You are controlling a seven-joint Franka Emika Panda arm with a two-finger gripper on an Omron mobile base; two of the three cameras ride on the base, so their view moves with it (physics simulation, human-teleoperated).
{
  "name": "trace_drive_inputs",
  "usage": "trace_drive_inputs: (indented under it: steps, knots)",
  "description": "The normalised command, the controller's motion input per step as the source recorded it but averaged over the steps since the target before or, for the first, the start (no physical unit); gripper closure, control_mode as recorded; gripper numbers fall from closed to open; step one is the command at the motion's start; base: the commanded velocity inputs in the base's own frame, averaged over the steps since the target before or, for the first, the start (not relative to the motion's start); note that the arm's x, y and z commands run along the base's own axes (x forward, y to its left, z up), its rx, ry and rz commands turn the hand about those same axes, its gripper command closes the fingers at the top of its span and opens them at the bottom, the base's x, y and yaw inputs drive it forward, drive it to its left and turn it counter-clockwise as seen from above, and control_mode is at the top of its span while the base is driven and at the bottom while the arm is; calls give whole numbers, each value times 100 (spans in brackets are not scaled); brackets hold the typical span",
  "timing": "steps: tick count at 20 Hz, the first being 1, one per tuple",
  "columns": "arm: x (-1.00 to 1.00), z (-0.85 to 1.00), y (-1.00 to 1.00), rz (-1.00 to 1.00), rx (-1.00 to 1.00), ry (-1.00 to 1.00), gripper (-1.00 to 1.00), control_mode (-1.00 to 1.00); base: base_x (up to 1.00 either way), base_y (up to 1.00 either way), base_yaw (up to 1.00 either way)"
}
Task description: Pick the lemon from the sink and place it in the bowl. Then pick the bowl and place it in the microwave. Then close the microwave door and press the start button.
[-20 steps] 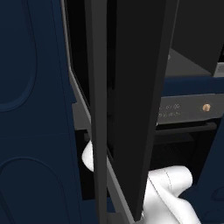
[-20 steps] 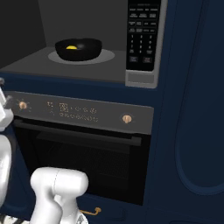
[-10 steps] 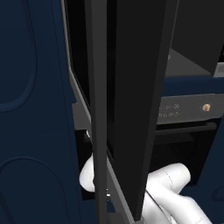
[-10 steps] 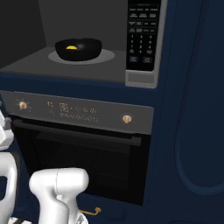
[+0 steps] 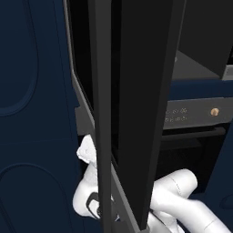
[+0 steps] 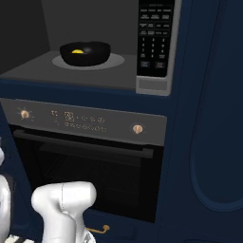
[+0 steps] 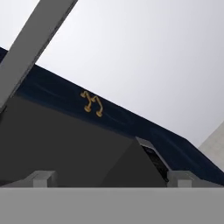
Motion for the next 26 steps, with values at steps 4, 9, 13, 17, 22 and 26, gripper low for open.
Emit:
trace_drive_inputs:
  steps: [4,9,13,17,22,26]
  knots:
    - [0,-34,60,0,0,3,-100,-100,0,0,0]
    - [0,-27,65,0,0,0,-100,-100,0,0,0]
    - [1,-14,66,0,0,0,-100,-100,0,0,0]
    - [0,0,63,0,1,-4,-100,-100,0,0,0]
    - [-2,18,59,0,2,-9,-100,-100,0,0,0]
    - [0,33,44,0,5,-8,-100,-100,0,0,0]
